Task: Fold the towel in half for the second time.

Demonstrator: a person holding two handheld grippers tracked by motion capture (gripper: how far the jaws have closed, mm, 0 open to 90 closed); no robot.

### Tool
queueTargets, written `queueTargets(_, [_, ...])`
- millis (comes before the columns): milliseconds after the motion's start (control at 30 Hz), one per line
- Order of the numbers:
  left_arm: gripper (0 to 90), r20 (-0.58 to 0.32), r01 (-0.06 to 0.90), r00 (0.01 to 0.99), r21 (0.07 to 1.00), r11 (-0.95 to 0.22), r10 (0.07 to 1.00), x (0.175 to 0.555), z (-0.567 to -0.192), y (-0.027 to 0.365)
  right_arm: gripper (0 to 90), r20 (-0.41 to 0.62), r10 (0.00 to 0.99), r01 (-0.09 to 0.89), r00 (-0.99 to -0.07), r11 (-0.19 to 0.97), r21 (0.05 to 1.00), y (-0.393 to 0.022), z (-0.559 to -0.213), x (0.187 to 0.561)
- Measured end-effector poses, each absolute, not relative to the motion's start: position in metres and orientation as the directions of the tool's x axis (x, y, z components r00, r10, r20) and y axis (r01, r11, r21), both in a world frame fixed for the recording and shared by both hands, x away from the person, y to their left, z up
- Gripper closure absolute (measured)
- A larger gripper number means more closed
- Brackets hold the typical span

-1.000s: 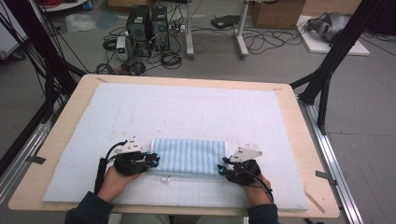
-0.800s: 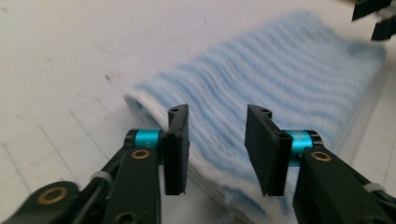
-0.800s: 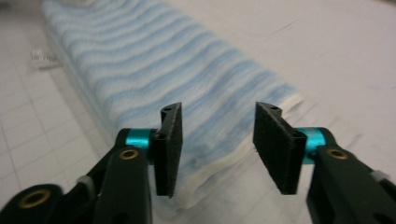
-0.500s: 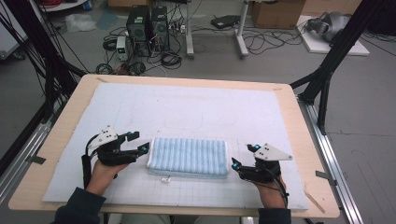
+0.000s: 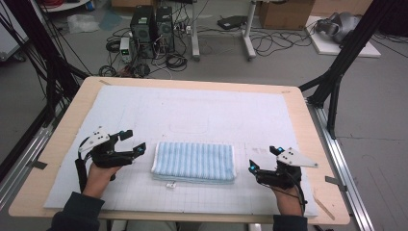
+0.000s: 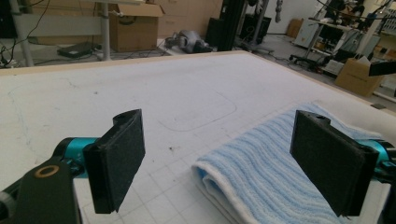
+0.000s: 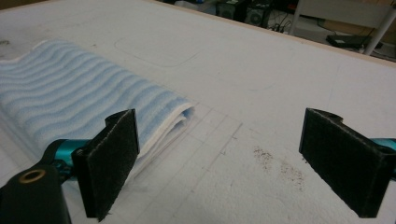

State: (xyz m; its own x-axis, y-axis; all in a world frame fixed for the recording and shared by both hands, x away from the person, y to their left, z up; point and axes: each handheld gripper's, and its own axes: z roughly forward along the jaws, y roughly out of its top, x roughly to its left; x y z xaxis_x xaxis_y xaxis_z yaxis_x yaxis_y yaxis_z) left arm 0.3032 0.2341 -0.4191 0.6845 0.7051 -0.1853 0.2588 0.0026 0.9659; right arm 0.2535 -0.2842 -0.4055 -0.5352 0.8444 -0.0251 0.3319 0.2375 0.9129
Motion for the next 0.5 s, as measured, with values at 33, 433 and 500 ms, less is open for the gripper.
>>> queueTargets(33, [18.5, -0.181, 0.254, 0.684, 0.967, 0.001, 0.707, 0.3028, -0.4189, 0.2352, 11.3, -0.024, 0.845, 0.329, -0.534, 0.233, 0.915, -0.2853, -0.4049, 0.2533])
queueTargets(433, [19.4, -0.175, 0.249, 0.679, 0.968, 0.000, 0.713, 0.2959, -0.4172, 0.2432, 11.1, -0.010, 0.866, 0.321, -0.501, 0.196, 0.927, -0.2916, -0.4006, 0.2510])
queueTargets(500, [19.6, -0.173, 0.249, 0.678, 0.969, -0.002, 0.715, 0.2956, -0.4171, 0.2433, 11.1, -0.010, 0.866, 0.322, -0.501, 0.197, 0.926, -0.2913, -0.4007, 0.2511])
